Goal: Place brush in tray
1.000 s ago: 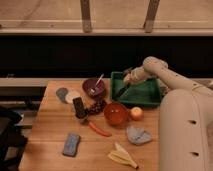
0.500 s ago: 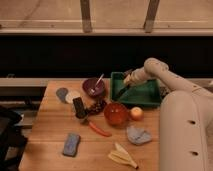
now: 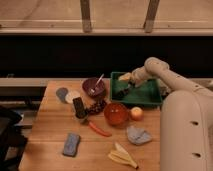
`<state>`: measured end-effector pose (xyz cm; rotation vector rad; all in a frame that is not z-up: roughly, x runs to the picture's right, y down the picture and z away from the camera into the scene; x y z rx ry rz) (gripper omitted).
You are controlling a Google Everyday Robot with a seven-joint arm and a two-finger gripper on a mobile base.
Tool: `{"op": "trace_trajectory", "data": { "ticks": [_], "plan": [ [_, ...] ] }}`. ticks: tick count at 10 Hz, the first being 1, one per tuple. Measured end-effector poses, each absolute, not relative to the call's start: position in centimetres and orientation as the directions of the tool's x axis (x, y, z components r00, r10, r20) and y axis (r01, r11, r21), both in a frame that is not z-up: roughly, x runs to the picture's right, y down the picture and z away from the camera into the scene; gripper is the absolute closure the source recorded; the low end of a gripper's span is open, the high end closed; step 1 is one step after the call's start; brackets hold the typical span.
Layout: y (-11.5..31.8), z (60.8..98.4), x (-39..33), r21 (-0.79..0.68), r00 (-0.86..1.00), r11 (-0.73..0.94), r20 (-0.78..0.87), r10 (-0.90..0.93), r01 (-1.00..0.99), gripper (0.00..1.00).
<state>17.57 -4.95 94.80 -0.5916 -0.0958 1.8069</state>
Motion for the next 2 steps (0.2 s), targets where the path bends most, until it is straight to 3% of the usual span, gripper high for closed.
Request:
{"op": "trace_trajectory", "data": {
  "ticks": [2],
  "plan": [
    [-4.93,94.85,17.36,-0.358,-0.197,-0.322,-0.345,0.918,-0.876,0.22]
  ]
}}
